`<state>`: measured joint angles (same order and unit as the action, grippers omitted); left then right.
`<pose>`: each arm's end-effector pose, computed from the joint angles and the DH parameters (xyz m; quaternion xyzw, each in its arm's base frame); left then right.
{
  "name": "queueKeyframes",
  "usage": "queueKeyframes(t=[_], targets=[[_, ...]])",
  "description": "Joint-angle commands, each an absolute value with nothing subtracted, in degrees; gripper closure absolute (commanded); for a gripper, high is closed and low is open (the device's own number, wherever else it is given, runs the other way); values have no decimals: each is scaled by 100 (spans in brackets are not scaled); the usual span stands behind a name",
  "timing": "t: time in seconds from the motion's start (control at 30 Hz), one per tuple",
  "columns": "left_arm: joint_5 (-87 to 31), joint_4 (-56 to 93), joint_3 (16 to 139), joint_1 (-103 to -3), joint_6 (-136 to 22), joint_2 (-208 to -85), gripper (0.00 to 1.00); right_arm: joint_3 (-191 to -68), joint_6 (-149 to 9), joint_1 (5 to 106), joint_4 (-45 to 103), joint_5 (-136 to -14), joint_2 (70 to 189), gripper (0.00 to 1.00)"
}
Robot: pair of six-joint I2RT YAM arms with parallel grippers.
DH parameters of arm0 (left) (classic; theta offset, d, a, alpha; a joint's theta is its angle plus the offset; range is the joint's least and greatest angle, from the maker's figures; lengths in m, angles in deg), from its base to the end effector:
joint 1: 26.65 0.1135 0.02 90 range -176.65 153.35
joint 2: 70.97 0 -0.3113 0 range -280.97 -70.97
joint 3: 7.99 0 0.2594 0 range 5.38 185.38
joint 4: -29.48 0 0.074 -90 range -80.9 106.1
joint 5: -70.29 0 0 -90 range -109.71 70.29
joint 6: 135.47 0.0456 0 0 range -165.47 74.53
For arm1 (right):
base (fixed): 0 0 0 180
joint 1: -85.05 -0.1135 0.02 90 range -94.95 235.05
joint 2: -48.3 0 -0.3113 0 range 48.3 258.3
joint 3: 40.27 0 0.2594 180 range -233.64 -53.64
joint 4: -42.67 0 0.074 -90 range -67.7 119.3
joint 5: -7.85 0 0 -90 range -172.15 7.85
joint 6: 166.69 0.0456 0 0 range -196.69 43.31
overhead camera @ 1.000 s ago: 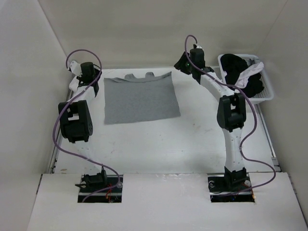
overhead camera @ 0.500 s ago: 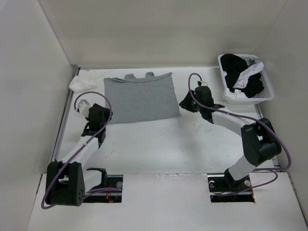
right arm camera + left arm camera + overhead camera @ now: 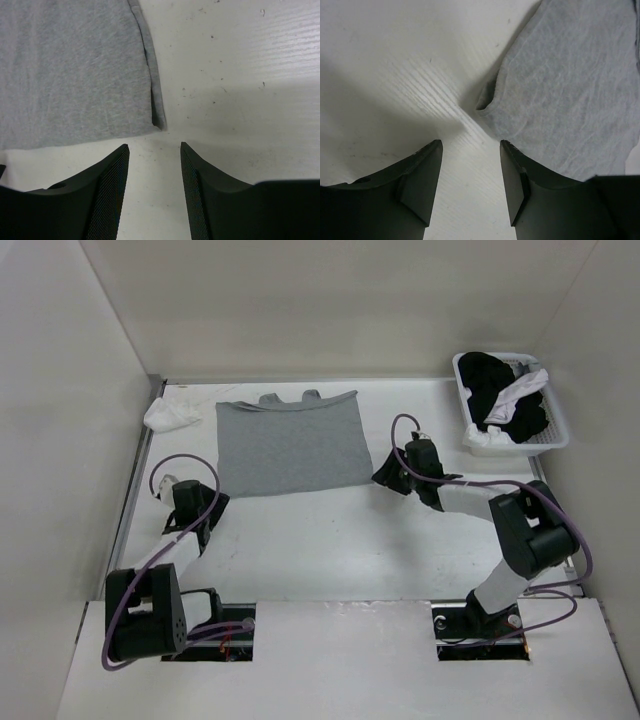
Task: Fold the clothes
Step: Fold the tank top
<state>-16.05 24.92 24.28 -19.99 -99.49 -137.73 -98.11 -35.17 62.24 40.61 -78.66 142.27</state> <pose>0.2021 0.0265 0.1774 -0.4676 0.7718 -0.1463 0.4053 0.3169 0.1363 0.1972 0.1330 0.8893 0.2557 0.3551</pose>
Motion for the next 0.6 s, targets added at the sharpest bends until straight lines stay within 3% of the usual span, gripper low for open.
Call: queueKeyframes(t=[0.0, 0.27, 0.57], targets=[[-1927, 2981, 2340, -1887, -10041, -13978, 53, -9926, -3345, 6303, 4494, -7679, 14427, 50], [-1944, 3649, 2261, -1676, -10146, -14497, 54, -10049, -3213, 6312, 4520, -7591, 14691, 52], [-2050, 3869, 2270, -1676, -10225, -14734, 72, -10084, -3090, 6321, 4626, -7591, 14884, 55]])
